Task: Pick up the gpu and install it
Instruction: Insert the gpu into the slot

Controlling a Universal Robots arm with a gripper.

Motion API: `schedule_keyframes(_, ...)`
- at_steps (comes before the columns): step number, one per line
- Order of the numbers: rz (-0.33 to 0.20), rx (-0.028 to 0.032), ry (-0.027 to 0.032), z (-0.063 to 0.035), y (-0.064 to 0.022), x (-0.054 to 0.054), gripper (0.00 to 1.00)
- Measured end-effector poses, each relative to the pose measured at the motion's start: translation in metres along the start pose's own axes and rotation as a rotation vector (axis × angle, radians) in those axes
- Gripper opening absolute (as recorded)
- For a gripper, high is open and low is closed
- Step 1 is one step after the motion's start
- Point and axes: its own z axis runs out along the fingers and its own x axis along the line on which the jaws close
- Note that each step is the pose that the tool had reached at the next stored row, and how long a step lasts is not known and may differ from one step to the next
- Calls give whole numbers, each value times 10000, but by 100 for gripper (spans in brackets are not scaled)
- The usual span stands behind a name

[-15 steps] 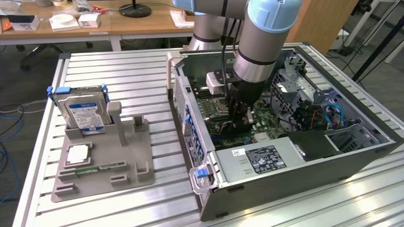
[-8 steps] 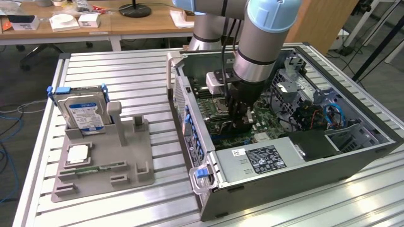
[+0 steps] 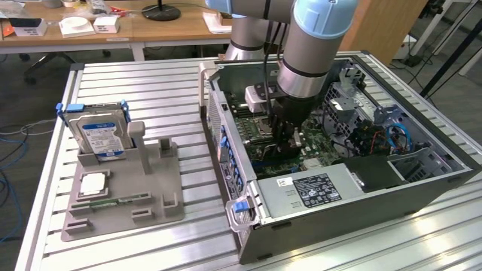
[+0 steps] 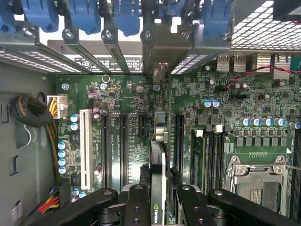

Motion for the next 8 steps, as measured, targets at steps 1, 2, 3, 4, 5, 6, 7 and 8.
schedule_keyframes(1, 0, 7, 1, 3, 4, 0, 26)
schedule_keyframes(2, 0, 13, 1, 6, 7, 0, 26)
schedule_keyframes(3, -1, 22, 1, 9, 9, 0, 26)
schedule_keyframes(4, -1, 24, 1, 9, 10, 0, 26)
schedule_keyframes(5, -2, 24, 0, 10, 10, 0, 26)
schedule_keyframes(6, -1, 25, 0, 10, 10, 0, 26)
schedule_keyframes(7, -1, 26, 0, 10, 10, 0, 26)
schedule_keyframes(8, 0, 26, -1, 10, 10, 0, 26)
